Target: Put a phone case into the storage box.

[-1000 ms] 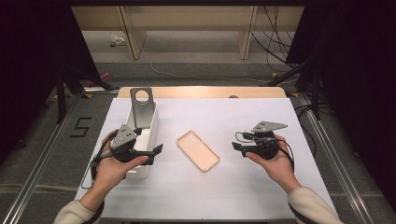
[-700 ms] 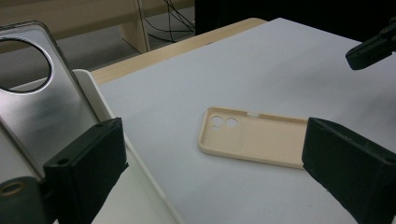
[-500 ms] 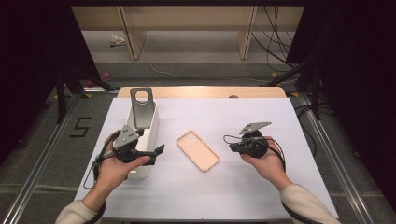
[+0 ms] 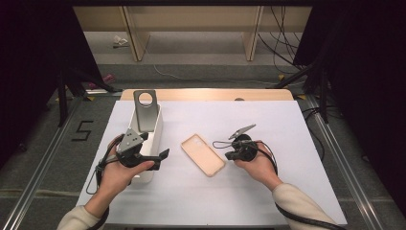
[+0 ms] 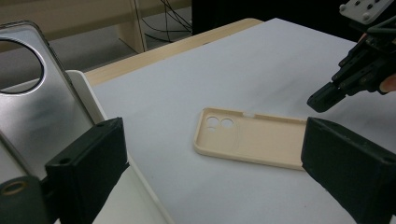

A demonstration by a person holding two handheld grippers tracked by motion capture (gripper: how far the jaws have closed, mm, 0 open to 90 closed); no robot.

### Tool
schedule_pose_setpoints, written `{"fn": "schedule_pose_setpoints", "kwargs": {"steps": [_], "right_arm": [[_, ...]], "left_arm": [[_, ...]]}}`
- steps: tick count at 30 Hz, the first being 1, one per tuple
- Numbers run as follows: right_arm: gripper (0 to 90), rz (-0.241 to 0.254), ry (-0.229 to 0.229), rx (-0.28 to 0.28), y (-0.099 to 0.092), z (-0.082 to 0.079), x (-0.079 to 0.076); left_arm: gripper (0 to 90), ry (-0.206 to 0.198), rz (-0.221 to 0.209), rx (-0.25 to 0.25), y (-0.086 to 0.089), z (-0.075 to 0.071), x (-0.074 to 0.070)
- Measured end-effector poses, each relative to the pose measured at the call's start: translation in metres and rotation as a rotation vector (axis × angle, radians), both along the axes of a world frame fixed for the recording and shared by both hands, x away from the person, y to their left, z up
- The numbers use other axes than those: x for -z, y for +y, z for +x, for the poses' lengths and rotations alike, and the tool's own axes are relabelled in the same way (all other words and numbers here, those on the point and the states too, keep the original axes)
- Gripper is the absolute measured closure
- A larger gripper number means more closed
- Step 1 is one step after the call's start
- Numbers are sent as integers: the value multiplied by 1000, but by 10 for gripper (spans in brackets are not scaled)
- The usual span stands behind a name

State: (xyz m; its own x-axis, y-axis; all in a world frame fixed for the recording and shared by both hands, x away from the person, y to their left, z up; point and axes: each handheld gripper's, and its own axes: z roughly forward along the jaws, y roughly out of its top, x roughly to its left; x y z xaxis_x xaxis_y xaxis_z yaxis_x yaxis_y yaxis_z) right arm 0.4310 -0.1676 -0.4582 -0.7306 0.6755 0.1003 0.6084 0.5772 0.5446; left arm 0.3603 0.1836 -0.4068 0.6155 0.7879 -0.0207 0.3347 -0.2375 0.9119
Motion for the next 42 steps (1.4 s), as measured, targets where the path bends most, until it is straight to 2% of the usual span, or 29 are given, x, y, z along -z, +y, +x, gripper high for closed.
{"fn": "schedule_pose_setpoints", "kwargs": {"steps": [10, 29, 42], "right_arm": [[900, -42, 43, -5, 7, 2, 7], [900, -54, 68, -22, 13, -3, 8], [900, -49, 97, -92, 34, -19, 8]], "left_arm": [[65, -1, 5, 4, 0, 0, 0], [65, -7, 13, 7, -2, -1, -1], [64, -8, 14, 12, -3, -1, -1]]}}
